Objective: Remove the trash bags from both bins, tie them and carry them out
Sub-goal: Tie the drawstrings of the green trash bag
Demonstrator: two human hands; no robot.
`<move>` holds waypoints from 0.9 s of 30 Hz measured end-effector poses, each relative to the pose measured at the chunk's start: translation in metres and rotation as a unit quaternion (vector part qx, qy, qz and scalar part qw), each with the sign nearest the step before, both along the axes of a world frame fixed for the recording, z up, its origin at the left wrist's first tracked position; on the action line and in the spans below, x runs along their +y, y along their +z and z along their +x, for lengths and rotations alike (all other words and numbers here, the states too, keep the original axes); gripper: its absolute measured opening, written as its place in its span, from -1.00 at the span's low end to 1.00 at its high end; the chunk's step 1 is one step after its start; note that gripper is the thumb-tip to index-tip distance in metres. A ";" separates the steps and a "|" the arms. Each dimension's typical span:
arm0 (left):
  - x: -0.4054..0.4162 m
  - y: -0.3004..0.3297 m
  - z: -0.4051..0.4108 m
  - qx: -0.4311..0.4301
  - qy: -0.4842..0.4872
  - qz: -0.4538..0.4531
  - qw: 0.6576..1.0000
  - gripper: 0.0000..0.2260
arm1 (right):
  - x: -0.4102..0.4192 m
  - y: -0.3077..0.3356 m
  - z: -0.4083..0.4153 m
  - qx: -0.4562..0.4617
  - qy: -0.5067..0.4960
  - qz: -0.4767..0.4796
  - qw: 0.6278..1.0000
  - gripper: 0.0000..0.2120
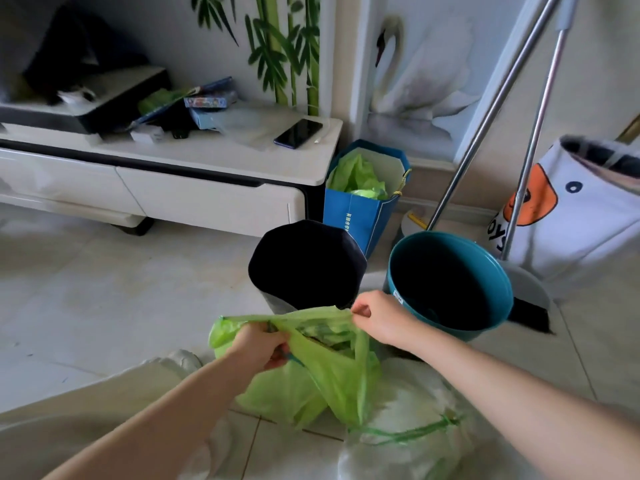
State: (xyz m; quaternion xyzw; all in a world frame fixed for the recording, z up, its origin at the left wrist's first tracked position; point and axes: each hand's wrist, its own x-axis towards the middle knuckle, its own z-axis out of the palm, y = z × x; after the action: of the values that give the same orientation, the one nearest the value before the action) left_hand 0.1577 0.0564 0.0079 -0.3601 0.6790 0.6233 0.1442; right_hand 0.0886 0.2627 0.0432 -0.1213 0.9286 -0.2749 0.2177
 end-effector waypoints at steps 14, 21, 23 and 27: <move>-0.037 0.110 0.025 0.089 -0.086 -0.063 0.990 -0.91 | 0.028 0.075 0.044 -0.038 -0.030 0.049 0.998 -0.80; -0.052 0.123 0.019 0.102 -0.083 -0.028 0.991 -0.91 | 0.049 0.079 0.036 -0.013 -0.053 0.071 0.996 -0.99; -0.051 0.125 0.017 0.108 -0.074 -0.023 0.991 -0.93 | 0.056 0.078 0.032 -0.008 -0.049 0.086 0.995 -0.93; -0.048 0.128 0.011 0.125 -0.042 -0.024 0.991 -0.93 | 0.067 0.077 0.030 0.012 -0.052 0.165 0.985 -0.87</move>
State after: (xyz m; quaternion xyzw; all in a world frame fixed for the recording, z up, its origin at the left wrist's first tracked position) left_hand 0.1685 0.0088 0.1359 -0.2540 0.7210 0.6402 0.0761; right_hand 0.1187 0.3294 0.1205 -0.0389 0.9689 -0.1270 0.2090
